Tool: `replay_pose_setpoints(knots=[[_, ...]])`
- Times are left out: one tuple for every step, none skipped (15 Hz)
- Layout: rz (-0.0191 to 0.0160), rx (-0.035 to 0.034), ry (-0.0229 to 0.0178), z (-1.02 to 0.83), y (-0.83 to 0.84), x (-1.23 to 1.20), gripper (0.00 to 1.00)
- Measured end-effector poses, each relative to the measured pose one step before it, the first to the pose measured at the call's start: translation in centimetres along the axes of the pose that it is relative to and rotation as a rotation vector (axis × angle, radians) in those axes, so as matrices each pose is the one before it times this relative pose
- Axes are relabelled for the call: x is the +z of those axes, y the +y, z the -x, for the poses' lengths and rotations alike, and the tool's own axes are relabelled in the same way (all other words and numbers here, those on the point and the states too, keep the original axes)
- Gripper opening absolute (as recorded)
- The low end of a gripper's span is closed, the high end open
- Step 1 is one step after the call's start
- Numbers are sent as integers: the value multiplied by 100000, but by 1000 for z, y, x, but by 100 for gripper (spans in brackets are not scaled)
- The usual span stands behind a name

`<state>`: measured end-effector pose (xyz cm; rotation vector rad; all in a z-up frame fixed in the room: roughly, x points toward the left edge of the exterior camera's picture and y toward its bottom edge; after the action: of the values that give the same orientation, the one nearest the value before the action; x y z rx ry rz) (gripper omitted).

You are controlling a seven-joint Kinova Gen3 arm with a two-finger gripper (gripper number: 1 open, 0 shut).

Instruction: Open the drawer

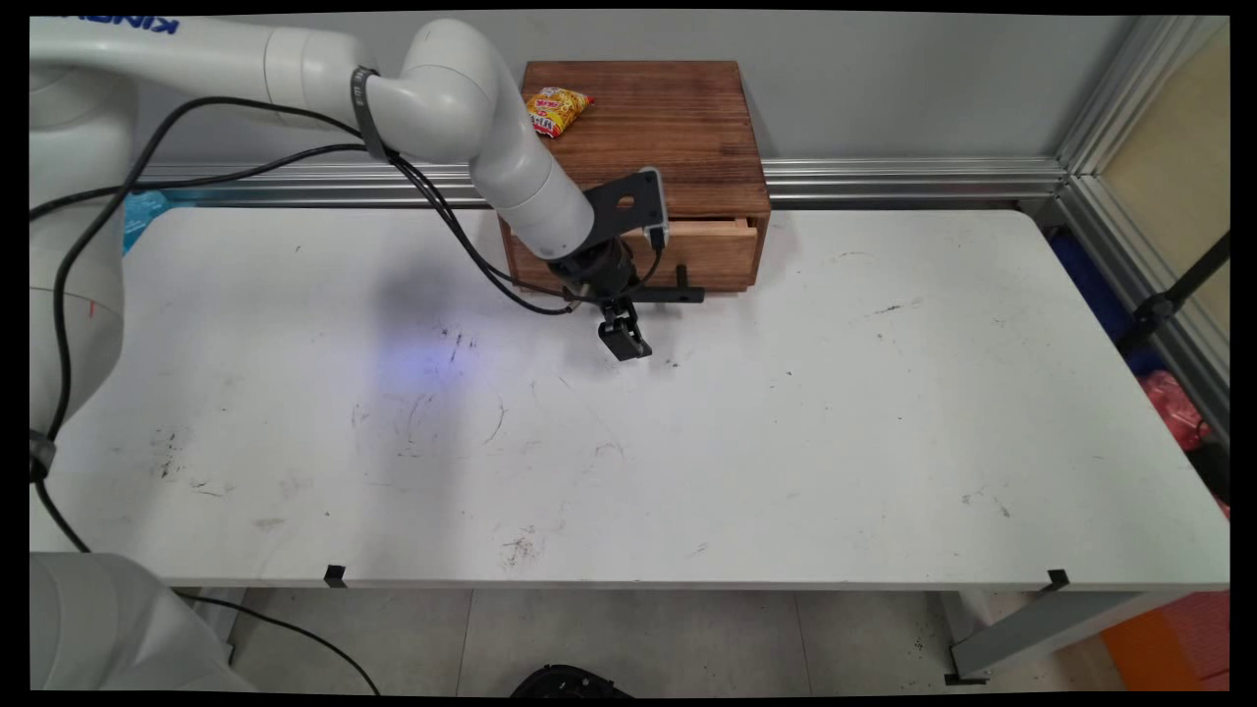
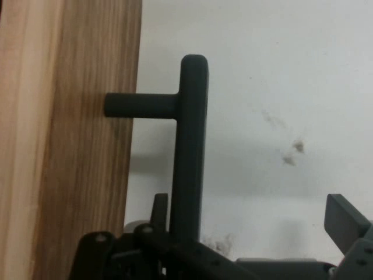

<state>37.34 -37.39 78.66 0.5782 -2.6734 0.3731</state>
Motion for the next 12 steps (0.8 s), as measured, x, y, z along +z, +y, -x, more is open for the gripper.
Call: replay_pose_setpoints(knots=[[218, -69, 17, -37, 110, -11, 100], [313, -63, 13, -55, 159, -8, 100], [209, -57, 14, -40, 117, -16, 100], [377, -154, 40, -69, 198, -28, 100], [299, -126, 21, -67, 189, -30, 100], [194, -124, 20, -41, 127, -24, 100], [302, -169, -2, -46, 220, -41, 100], [386, -191, 16, -66, 271, -48, 100], [335, -113, 28, -54, 245, -45, 100], [255, -91, 14, -33, 178, -32, 100], [348, -130, 40, -53, 261, -53, 100], [448, -149, -14, -42, 332, -59, 100]])
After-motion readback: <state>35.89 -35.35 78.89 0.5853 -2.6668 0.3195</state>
